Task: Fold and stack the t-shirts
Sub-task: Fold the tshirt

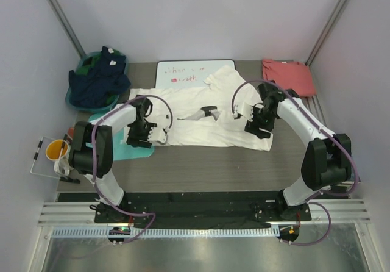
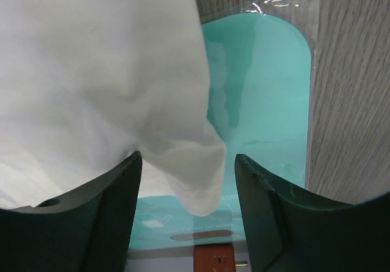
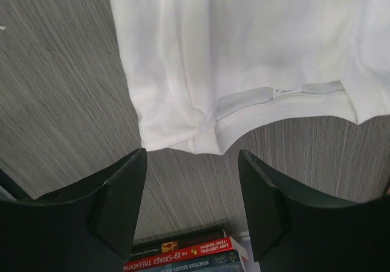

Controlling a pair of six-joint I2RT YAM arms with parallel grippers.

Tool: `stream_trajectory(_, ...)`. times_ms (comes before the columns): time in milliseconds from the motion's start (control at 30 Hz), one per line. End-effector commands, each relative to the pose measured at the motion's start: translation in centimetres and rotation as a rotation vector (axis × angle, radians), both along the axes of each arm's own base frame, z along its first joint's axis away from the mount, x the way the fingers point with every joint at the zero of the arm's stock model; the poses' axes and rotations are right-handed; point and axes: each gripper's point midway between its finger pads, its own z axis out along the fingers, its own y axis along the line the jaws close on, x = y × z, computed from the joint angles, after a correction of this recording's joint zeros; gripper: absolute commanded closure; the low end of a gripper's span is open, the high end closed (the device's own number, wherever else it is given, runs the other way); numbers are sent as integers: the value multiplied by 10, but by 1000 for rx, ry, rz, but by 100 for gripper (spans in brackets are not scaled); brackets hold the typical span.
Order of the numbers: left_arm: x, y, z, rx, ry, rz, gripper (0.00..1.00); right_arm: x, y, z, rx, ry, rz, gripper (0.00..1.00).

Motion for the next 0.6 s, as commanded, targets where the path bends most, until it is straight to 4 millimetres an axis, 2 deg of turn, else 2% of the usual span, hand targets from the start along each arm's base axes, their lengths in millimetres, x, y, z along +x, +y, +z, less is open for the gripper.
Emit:
stream_trajectory(0, 9, 1, 31, -32, -121, 62, 36, -9, 9, 12, 42, -42, -5, 33)
stream_trajectory(133, -12, -1, 23, -64, -104, 51, 36, -27, 17, 5, 24, -28, 32, 36)
stream_trajectory(167, -28, 2, 11, -58, -68, 51, 36, -30, 24, 4, 26, -25, 48, 37)
stream_trajectory(233, -32, 2, 3, -61, -88, 43, 36, -36, 32, 1, 36, -28, 60, 37)
stream_trajectory(267, -46, 6, -8, -49, -58, 44, 36, -37, 36, 0, 36, -36, 66, 37)
stream_trajectory(300, -42, 8, -11, -43, -90, 52, 35, -42, 38, -4, 28, -38, 83, 37)
stream_trajectory(333, -44, 10, -17, -38, -99, 60, 35, -38, 42, -5, 36, -65, 85, 37)
stream_trajectory(367, -53, 14, -28, -22, -86, 62, 34, -37, 42, -7, 34, -83, 84, 37)
stream_trajectory(400, -55, 16, -33, -11, -93, 63, 34, -39, 39, -13, 20, -83, 83, 36)
stream_trajectory(433, -44, 20, -36, 11, -144, 69, 34, -34, 39, -13, 19, -116, 75, 37)
stream_trajectory(467, -41, 22, -39, 23, -159, 77, 34, -32, 38, -13, 14, -133, 71, 37)
stream_trajectory(567, -29, 27, -32, 49, -204, 143, 35, -37, 32, -13, -2, -156, 83, 36)
